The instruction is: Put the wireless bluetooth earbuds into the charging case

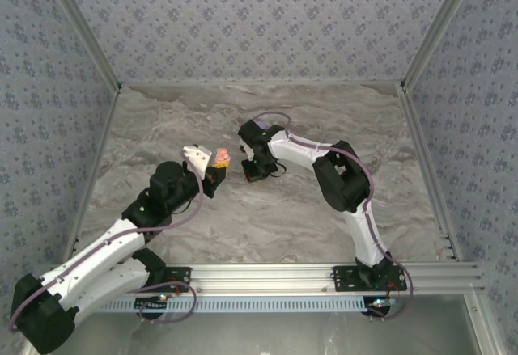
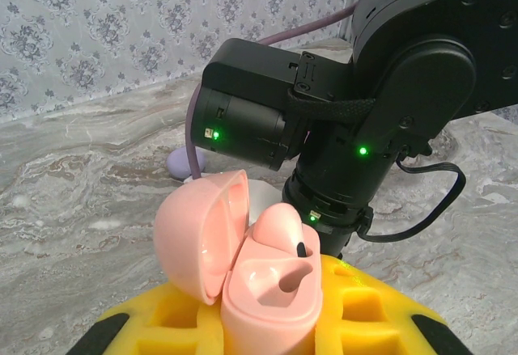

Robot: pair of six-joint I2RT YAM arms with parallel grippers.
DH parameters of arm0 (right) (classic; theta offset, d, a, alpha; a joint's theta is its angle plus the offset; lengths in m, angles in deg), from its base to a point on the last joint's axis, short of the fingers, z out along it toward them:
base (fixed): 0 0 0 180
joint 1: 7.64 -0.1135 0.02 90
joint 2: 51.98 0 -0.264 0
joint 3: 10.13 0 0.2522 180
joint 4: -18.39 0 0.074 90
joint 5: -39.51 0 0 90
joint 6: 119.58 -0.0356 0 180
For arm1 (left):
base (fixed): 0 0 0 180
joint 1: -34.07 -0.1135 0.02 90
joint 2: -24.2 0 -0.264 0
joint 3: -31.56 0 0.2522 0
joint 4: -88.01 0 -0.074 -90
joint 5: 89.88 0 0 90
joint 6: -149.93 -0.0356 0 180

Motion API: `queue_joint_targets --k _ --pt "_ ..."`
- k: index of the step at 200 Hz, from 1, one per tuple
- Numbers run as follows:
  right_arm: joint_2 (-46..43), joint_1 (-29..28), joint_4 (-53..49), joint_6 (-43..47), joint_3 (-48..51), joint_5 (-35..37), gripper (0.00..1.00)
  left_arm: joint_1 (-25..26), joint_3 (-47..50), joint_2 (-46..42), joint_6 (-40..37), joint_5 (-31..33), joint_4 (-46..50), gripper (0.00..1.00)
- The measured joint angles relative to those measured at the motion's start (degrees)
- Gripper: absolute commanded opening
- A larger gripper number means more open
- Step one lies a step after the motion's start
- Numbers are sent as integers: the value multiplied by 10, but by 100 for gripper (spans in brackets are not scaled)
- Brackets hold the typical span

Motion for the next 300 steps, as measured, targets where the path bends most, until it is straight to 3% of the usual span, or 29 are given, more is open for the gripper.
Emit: queue_joint_targets --k 89,137,167,243,300 --pt "1 -2 -6 0 -17 51 6 0 0 0 0 0 0 6" --pt "1 -5 -9 2 -18 42 28 0 0 0 0 0 0 6" --pt "1 -5 -12 0 -31 34 34 0 0 0 0 0 0 6" --pt "21 -8 -37 -11 -91 48 41 0 0 0 0 0 0 5" --pt "47 -16 -63 -15 -103 59 41 0 0 0 0 0 0 5"
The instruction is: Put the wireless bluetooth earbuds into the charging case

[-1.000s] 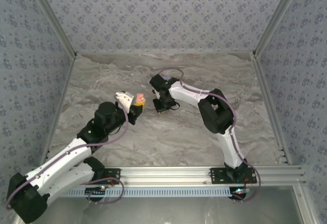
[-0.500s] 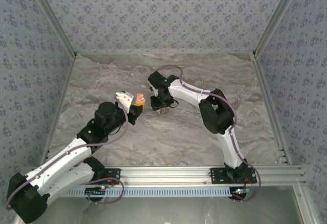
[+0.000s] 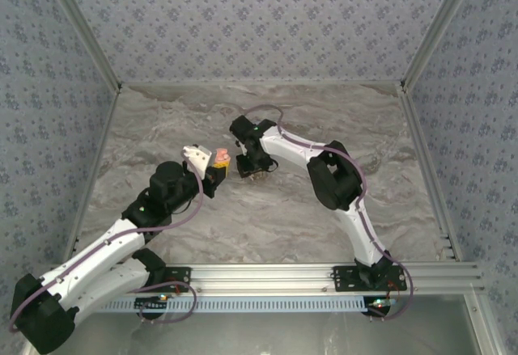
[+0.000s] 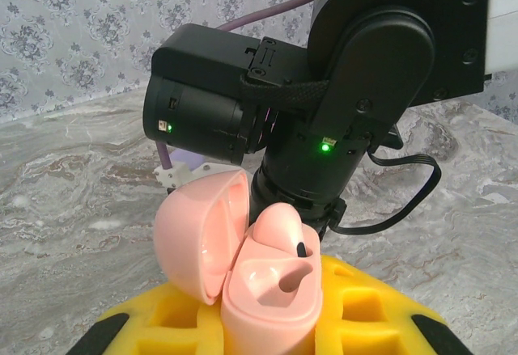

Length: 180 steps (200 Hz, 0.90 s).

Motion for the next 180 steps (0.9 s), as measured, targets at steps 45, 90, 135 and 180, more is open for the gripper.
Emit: queue_joint_targets --k 45,90,135,180 --pt "12 -5 -9 0 -18 7 39 0 0 0 0 0 0 5" --pt "28 -8 -20 0 -35 19 38 0 0 -6 0 0 0 5" --pt "35 -13 -31 0 -47 34 37 0 5 -7 0 0 0 5" --pt "48 -16 -49 0 -65 49 31 0 10 -8 0 0 1 5"
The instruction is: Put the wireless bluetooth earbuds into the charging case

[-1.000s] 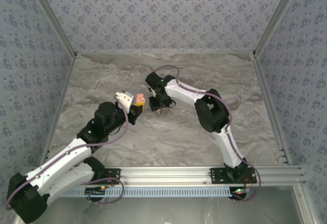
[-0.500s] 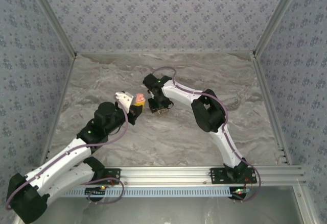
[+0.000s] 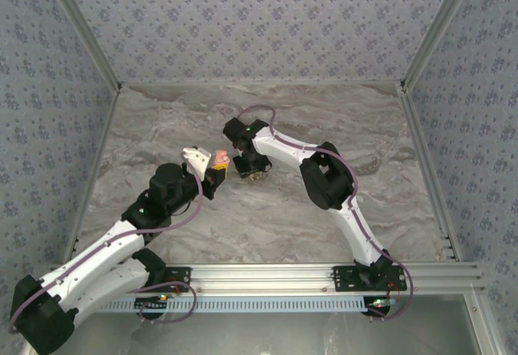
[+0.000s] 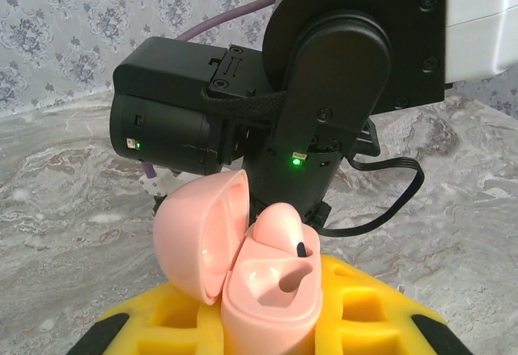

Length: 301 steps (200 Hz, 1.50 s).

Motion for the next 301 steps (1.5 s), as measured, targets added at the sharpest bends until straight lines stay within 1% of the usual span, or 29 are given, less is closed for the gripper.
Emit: queue_joint_targets --k 28,78,94,137,175,200,228,256,301 --pt "2 0 -6 -2 -4 7 25 0 0 -4 0 0 0 5" --pt "-5 4 3 -13 7 3 22 0 0 -4 0 0 0 5" --pt "-22 11 31 -15 38 -14 22 0 1 -4 2 0 -2 6" --pt "-86 51 133 -25 154 -94 22 0 21 10 15 -1 -23 6" --pt "-139 100 214 -44 251 -150 21 -1 23 61 33 -17 -64 6" --pt "-173 130 267 -60 306 -179 21 -1 23 111 51 -33 -102 7" --pt "-215 149 319 -74 355 -205 21 -1 23 176 77 -50 -156 7" --pt "-264 165 363 -85 397 -224 21 -1 26 241 107 -65 -224 7" --pt "-356 181 412 -96 449 -226 21 0 30 329 146 -79 -344 7"
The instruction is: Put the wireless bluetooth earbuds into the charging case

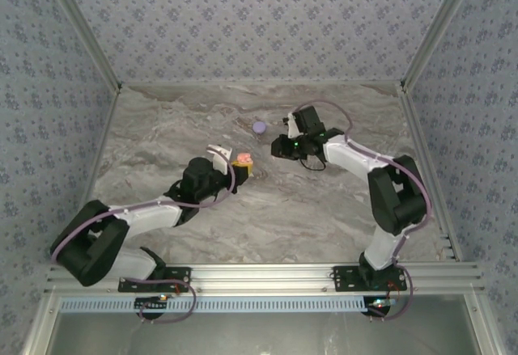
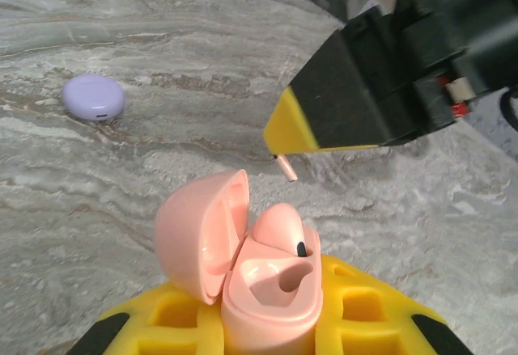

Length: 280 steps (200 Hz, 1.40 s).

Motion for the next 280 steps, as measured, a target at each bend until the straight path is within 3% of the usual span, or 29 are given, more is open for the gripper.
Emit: queue_joint_targets --k 50,105,198,280 --pt "-63 -1 23 -3 10 -3 22 6 1 55 25 -10 -105 7" --pt "-117 -13 31 -2 10 -12 23 10 0 71 36 -20 -155 7" --pt "-153 -61 33 16 -19 -13 24 19 -68 73 37 -45 -142 7" --pt "-153 -70 30 33 -24 -13 24 22 -74 54 34 -45 -117 7"
